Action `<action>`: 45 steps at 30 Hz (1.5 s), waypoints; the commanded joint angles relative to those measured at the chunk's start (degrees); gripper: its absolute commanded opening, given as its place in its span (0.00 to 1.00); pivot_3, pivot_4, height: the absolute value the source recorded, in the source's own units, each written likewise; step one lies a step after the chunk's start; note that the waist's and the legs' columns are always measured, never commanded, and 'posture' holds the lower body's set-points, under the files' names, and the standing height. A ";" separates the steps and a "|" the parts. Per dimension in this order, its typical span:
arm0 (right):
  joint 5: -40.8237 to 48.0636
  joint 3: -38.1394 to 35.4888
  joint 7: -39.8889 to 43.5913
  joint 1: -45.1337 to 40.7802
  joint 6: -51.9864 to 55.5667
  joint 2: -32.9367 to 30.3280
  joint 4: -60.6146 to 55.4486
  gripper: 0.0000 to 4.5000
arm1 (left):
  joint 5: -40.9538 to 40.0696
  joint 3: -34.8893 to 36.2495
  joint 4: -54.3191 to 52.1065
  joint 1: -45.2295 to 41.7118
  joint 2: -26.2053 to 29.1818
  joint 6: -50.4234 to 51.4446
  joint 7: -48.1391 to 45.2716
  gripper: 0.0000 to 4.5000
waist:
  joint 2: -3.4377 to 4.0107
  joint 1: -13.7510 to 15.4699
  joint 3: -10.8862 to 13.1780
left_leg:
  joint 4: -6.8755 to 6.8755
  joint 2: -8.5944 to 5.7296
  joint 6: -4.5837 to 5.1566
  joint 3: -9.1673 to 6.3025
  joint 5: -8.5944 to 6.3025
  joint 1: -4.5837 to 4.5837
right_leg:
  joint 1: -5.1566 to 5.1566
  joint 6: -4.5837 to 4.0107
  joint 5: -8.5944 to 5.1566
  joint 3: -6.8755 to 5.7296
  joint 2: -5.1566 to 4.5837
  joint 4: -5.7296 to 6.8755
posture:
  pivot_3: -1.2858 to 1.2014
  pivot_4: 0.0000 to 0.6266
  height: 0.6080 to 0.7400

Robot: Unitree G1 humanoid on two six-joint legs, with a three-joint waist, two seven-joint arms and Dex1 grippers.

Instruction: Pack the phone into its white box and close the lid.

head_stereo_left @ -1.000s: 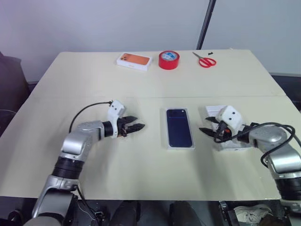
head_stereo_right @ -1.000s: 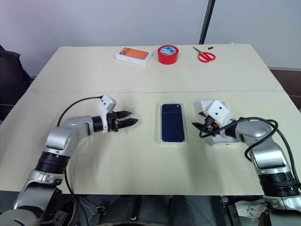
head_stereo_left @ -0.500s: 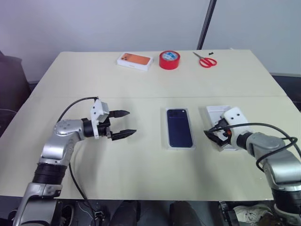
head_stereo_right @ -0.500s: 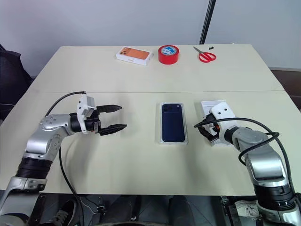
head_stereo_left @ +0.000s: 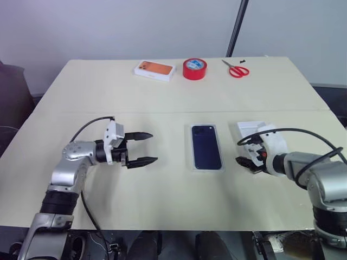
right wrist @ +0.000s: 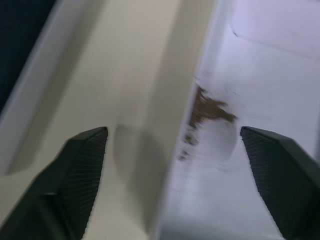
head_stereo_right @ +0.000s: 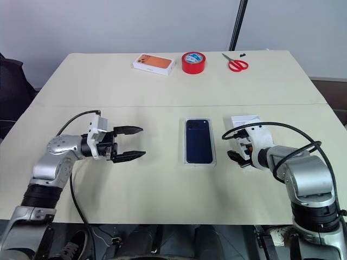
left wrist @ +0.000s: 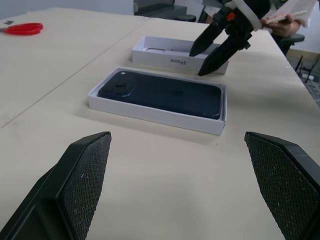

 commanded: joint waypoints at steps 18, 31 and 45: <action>2.74 -6.74 -7.81 -13.90 -5.06 16.55 5.47 0.00 | -1.92 1.41 -4.44 0.09 -0.73 2.96 6.52 1.00 | 0.02 -1.22 -0.01 | 0.01 0.00 -0.03 0.03 0.02 0.05 | -0.05 0.00 0.00 0.03 0.02 0.17 | 0.52 0.24 1.00; 29.50 -31.99 -8.49 -21.74 5.46 43.28 8.61 0.00 | -2.73 2.45 -1.66 -2.84 -2.49 5.92 9.94 1.00 | 0.05 -1.44 -0.02 | -0.01 0.05 -0.06 -0.02 0.04 0.01 | -0.17 0.00 0.00 0.06 -0.02 0.29 | 0.52 0.24 1.00; 94.48 -7.30 -46.39 1.17 -10.99 33.54 13.69 0.00 | -3.08 2.47 -4.65 -0.92 -3.78 6.55 12.45 1.00 | 0.07 -2.83 -0.01 | 0.02 0.04 -0.08 0.03 0.06 0.00 | -0.32 -0.01 -0.01 0.17 -0.08 0.62 | 0.52 0.24 1.00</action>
